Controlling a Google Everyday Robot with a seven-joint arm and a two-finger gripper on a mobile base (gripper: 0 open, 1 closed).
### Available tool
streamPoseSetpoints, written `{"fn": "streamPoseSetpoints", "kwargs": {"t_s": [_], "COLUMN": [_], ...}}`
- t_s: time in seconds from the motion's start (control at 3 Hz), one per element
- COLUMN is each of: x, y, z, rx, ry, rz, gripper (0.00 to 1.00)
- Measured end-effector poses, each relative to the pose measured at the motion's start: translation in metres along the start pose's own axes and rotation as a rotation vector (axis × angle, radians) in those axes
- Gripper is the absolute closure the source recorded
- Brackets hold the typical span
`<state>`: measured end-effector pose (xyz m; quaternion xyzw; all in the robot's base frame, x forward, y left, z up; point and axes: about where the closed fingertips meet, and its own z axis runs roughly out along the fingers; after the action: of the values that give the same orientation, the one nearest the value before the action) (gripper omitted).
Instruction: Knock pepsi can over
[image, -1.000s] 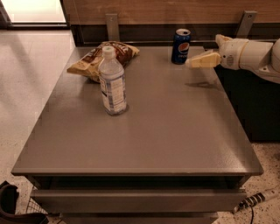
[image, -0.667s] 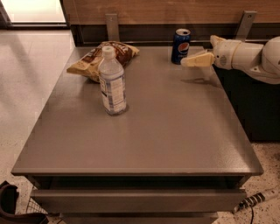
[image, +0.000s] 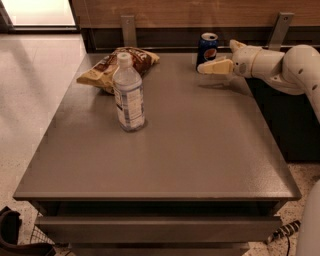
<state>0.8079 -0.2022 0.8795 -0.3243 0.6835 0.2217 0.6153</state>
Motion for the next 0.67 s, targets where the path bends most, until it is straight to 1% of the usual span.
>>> {"fn": "streamPoseSetpoints", "kwargs": {"t_s": [0.33, 0.67], "x": [-0.003, -0.005], "y": [-0.004, -0.004], "z": [0.015, 0.025], "rx": [-0.013, -0.024], "ry": [-0.012, -0.019], "rz": [-0.006, -0.011], "gripper": [0.02, 0.23]}}
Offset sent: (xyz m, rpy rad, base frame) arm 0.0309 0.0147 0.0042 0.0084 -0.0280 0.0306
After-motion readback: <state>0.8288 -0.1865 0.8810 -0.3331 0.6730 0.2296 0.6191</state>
